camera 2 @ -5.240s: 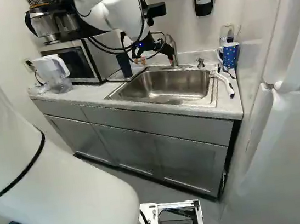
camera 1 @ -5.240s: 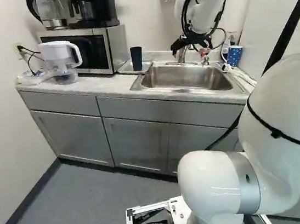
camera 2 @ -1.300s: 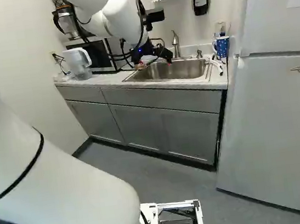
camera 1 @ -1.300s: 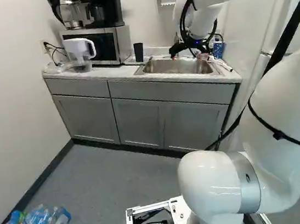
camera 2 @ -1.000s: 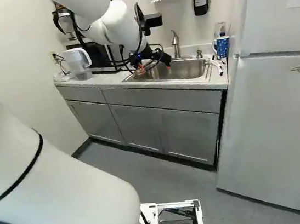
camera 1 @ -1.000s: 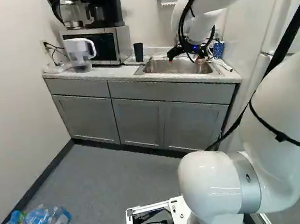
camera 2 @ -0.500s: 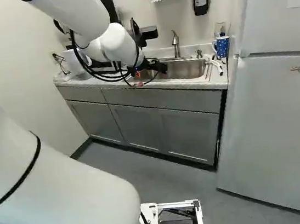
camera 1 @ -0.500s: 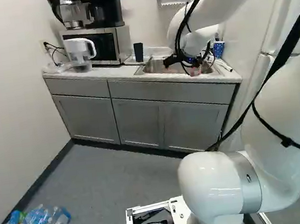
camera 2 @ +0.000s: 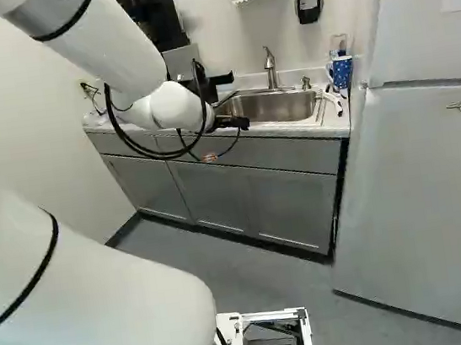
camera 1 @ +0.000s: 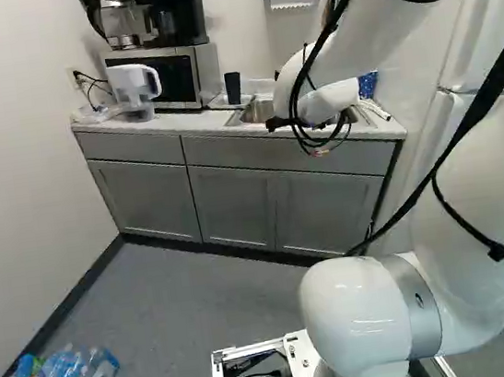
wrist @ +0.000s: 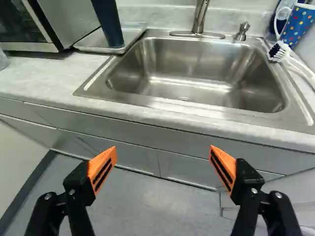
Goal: Rinse the cup and place it in the tray
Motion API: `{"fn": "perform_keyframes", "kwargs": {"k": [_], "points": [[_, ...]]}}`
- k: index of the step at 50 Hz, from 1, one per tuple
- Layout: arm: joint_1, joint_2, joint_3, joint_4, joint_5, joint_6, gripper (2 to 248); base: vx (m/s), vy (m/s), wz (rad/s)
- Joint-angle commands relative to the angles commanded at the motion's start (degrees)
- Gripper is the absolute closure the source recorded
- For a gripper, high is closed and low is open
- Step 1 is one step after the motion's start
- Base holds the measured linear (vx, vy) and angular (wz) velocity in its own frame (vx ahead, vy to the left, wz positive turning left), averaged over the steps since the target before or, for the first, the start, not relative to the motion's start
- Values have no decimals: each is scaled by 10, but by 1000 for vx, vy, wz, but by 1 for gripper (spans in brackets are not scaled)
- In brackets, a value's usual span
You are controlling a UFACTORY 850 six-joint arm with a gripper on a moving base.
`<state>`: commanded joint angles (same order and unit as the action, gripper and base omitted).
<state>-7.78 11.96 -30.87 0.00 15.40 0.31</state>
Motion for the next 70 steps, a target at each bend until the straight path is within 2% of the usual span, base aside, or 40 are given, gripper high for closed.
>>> {"fn": "perform_keyframes", "kwargs": {"k": [18,36,53,70], "points": [[25,13,82,0,109,-1,3,0,0,0],[45,23,149,0,199,-2,3,0,0,0],[59,31,197,0,263,-2,3,0,0,0],[70,36,231,0,309,-3,3,0,0,0]]}}
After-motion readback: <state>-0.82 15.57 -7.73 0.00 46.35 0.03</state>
